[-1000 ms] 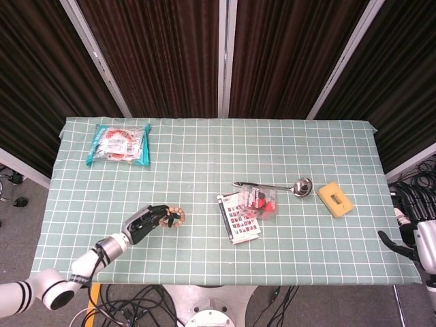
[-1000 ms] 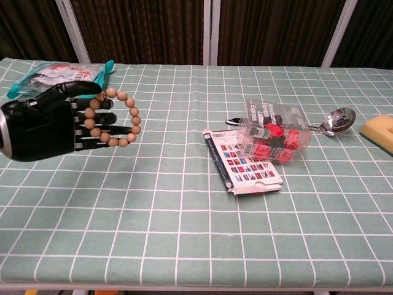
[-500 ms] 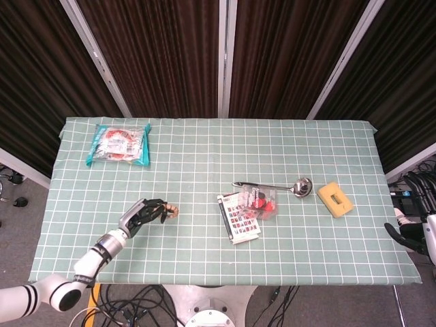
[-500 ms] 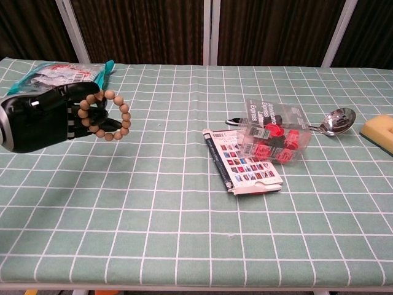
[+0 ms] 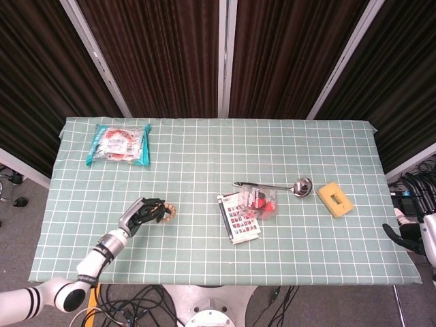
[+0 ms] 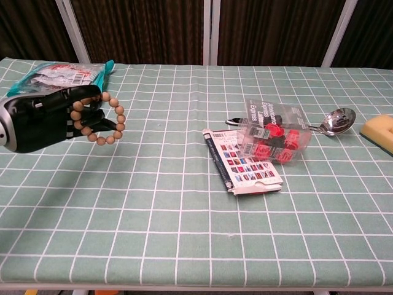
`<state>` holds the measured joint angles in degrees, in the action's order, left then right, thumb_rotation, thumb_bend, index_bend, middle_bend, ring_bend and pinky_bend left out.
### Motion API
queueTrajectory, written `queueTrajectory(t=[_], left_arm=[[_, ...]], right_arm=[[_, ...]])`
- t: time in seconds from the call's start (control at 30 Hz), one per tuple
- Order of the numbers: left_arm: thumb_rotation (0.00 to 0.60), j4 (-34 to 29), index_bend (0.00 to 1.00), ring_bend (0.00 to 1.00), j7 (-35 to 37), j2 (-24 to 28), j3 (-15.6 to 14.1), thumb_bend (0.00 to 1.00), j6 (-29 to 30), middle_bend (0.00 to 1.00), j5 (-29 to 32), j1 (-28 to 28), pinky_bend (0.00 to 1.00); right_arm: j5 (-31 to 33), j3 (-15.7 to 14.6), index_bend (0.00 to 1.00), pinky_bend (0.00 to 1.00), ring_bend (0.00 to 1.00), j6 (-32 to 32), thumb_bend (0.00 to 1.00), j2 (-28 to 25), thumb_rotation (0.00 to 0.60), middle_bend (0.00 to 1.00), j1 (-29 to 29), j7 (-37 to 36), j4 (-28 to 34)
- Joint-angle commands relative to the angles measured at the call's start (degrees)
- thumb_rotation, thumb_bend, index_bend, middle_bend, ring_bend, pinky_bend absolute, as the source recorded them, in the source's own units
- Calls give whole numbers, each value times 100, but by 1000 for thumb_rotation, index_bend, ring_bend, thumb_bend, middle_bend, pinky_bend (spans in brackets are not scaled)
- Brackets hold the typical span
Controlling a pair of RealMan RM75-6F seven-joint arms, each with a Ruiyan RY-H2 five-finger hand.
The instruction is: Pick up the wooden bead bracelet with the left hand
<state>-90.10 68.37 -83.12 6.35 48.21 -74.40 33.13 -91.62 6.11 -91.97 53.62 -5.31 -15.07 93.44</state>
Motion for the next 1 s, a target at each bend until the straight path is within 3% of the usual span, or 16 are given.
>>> queueTrajectory(t=[0.03,0.3,0.6,0.7,0.87,1.0], left_arm=[[409,-18,681,403,-48,-8,38,463,-21,768,10,-26,68],[290,-22,661,402,-71,-25,65,537,-54,744,-130,-91,68],[236,56,627,398,89,-54,3,608,-16,712,-498,-127,66],[263,118,598,387,178,-52,-48,615,-37,686,-662,-100,63],[416,228,511,355,372,-50,-142,632,-44,607,-943,-28,57],[426,301,435,331,590,-49,-213,637,-24,553,-1119,28,52]], right_arm=[[1,0,0,0,0,-3,101,3,600,52,2,-14,-8],[0,-12,0,0,0,-9,101,11,600,52,13,-54,-37],[18,-4,0,0,0,-25,101,6,600,51,24,-99,-45],[30,1,0,0,0,-18,101,3,600,52,22,-108,-43],[44,3,0,0,0,19,101,2,600,52,7,-112,-36],[56,5,0,0,0,44,101,6,600,52,-5,-108,-34]])
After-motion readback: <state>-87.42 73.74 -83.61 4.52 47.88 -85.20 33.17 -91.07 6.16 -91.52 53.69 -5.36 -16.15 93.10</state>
